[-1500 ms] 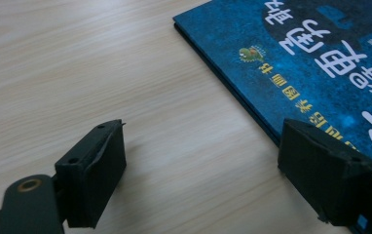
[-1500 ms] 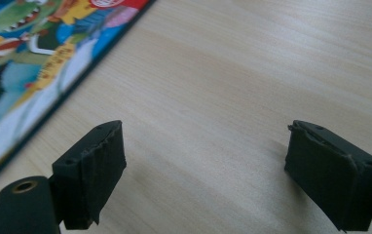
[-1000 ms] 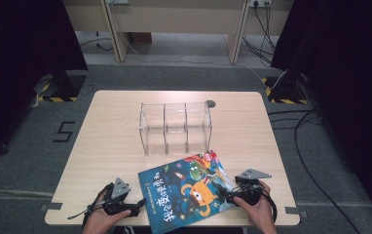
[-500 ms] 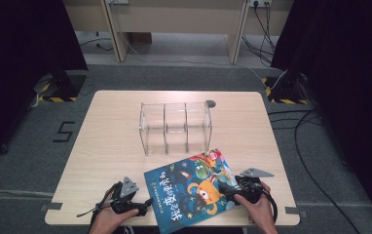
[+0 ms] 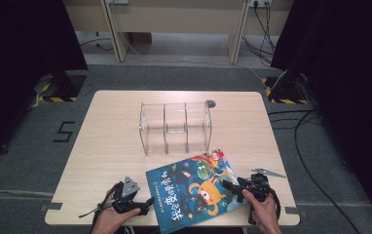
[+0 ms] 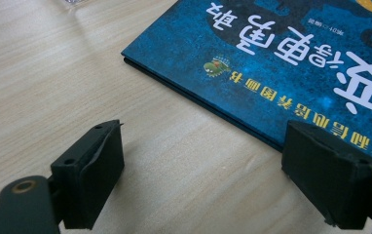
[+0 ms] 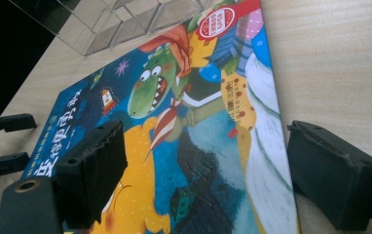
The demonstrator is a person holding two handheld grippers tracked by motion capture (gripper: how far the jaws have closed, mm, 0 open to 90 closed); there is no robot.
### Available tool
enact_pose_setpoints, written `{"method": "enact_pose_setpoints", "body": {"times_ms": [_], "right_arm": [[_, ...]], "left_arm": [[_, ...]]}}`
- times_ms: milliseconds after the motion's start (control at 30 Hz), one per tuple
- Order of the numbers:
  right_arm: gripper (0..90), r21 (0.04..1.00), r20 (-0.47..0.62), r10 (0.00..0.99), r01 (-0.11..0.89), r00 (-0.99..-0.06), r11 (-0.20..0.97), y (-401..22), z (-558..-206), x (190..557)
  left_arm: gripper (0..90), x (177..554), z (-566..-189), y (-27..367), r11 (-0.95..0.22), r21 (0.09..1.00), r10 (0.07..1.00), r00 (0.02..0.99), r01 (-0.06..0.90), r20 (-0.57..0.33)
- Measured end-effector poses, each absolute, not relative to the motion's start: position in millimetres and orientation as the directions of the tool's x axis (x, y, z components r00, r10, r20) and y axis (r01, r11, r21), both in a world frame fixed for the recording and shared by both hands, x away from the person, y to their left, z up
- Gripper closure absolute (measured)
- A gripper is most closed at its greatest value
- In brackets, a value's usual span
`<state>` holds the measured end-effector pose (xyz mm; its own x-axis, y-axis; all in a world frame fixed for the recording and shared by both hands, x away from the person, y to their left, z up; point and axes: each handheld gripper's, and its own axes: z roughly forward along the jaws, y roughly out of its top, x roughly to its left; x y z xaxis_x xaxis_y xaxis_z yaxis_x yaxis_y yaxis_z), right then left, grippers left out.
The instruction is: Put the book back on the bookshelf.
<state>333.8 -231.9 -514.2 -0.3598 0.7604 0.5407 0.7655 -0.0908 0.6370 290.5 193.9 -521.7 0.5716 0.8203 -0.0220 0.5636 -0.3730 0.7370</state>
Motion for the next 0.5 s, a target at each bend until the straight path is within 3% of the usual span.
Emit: {"method": "enact_pose_setpoints", "body": {"times_ms": [500], "right_arm": [[29.8, 0.542, 0.681, 0.636, 0.834, -0.363, -0.105, -265.4, -519.0, 330.3]], "left_arm": [[14.4, 291.7, -523.0, 194.4, -0.361, 0.746, 0.826, 0.564, 0.559, -0.022]]}}
